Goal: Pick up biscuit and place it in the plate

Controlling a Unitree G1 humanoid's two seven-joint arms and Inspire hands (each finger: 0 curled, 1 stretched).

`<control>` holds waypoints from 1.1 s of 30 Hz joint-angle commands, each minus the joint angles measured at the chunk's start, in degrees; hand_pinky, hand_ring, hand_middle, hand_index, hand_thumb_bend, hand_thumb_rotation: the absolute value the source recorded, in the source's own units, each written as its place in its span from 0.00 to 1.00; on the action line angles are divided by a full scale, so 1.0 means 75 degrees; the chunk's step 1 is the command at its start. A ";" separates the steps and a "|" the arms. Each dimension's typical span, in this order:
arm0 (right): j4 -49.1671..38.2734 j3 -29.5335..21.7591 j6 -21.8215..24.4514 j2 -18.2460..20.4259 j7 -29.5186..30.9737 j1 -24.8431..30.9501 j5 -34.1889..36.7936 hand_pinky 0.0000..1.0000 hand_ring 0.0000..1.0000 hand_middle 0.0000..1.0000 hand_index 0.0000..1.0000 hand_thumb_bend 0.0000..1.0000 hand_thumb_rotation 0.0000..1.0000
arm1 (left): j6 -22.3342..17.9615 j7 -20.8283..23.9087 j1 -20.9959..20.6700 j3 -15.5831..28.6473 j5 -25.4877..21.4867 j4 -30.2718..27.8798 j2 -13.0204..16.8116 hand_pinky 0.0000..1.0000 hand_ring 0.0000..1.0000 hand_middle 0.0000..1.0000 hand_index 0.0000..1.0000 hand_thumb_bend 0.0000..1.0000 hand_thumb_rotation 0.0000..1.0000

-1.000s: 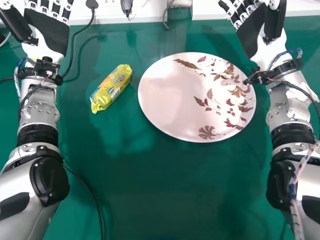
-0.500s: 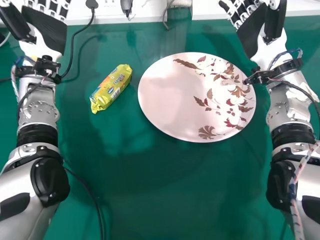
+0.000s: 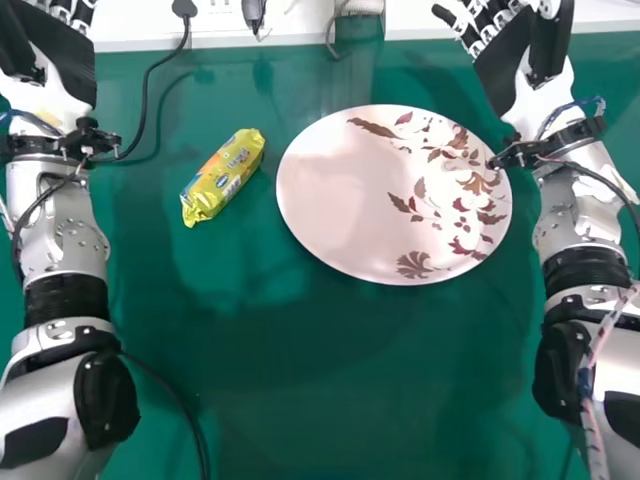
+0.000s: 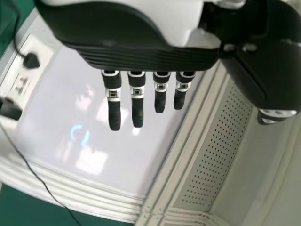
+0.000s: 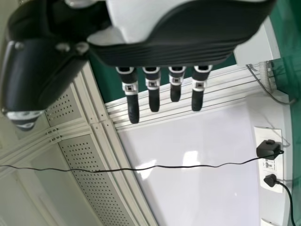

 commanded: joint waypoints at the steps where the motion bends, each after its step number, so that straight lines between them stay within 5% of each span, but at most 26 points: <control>1: -0.0137 -0.0017 0.0040 -0.0001 -0.0073 0.0076 0.0034 0.90 0.93 0.96 0.83 1.00 0.44 | -0.0059 0.0162 0.0277 -0.0172 0.0148 -0.0362 0.0009 0.72 0.85 0.98 1.00 0.82 0.56; 9: -0.0461 0.0035 -0.0071 0.0026 -0.0204 0.0263 -0.0015 0.86 0.91 0.96 0.85 1.00 0.46 | -0.0025 0.1061 0.0696 -0.0582 0.0976 -0.0994 0.0147 0.73 0.85 0.98 1.00 0.80 0.58; 16: -0.0931 0.0076 0.0132 0.0003 -0.0409 0.0458 0.0021 0.80 0.93 0.97 0.91 0.97 0.56 | -0.0618 0.2386 0.1003 -0.1092 0.2824 -0.1032 0.0603 0.72 0.86 1.00 1.00 0.82 0.59; 21: -0.1111 0.0104 0.0157 -0.0013 -0.0413 0.0529 0.0023 0.85 0.95 0.99 0.94 0.97 0.57 | -0.0796 0.2982 0.1375 -0.1280 0.3599 -0.1454 0.0845 0.73 0.86 1.00 1.00 0.82 0.60; 33: -0.1223 0.0121 0.0210 0.0042 -0.0518 0.0553 0.0075 0.84 0.94 0.99 0.96 0.97 0.53 | -0.0640 0.3723 0.2139 -0.1639 0.4726 -0.2382 0.1173 0.72 0.85 0.99 1.00 0.82 0.59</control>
